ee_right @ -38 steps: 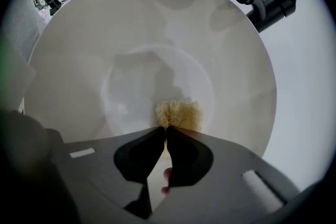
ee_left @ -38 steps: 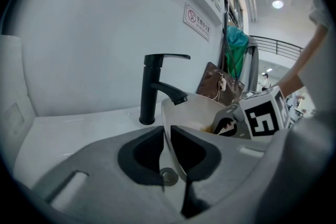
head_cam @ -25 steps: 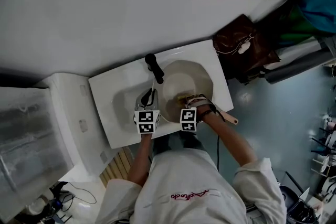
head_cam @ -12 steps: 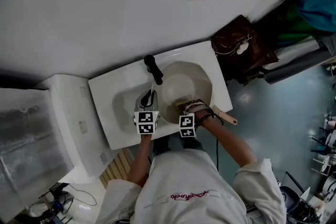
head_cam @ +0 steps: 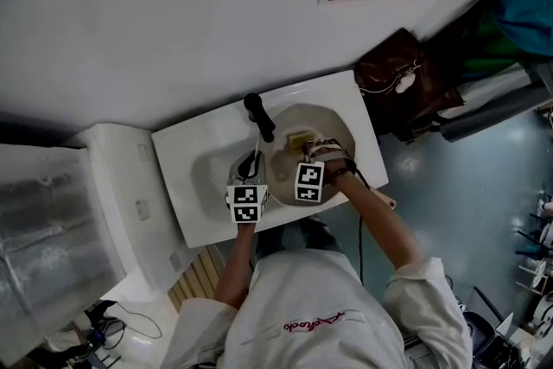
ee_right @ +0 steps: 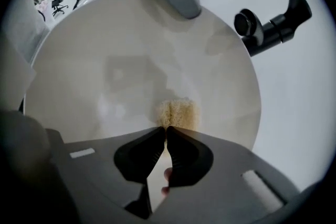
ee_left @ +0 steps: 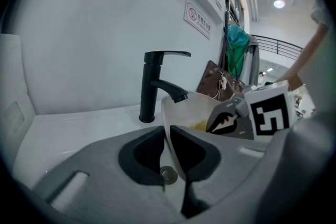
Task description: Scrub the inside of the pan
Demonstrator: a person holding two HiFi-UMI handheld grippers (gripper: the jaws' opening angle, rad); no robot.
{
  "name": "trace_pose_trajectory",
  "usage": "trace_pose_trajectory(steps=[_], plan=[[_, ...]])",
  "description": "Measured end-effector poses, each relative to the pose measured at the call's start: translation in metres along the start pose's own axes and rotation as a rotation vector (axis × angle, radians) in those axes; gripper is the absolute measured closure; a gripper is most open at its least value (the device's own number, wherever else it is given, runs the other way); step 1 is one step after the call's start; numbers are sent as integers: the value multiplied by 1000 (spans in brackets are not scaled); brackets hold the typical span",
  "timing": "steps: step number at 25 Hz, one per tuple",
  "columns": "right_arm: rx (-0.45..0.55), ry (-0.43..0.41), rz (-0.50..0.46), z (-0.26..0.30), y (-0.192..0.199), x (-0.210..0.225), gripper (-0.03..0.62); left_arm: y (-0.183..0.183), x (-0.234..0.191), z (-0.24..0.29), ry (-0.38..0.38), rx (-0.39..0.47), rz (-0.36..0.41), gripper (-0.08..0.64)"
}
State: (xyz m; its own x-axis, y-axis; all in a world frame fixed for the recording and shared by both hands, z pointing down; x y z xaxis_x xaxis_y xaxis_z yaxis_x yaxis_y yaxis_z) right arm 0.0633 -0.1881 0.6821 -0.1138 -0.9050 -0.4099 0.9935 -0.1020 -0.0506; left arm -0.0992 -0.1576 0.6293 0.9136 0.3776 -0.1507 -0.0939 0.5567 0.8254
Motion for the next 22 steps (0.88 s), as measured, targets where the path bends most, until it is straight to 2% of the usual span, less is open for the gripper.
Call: trace_pose_trajectory(steps=[7, 22], plan=[[-34, 43, 44, 16, 2, 40, 568, 0, -1, 0, -15, 3, -17, 532], [-85, -18, 57, 27, 22, 29, 568, 0, -1, 0, -12, 5, -21, 534]])
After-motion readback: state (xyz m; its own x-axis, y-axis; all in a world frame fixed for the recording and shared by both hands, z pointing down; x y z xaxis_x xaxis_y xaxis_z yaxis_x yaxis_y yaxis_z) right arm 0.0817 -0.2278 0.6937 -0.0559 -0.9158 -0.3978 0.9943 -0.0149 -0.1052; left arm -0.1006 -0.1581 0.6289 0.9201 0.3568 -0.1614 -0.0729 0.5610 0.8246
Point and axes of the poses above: the fingertips, and each gripper's own axes: z forward along the fingers, x to its right, y out of its underside, the point moved 9 cm from there along -z, backward along the fingers, and after that the axes turned 1 degree about -x, right-handed, at the moved point
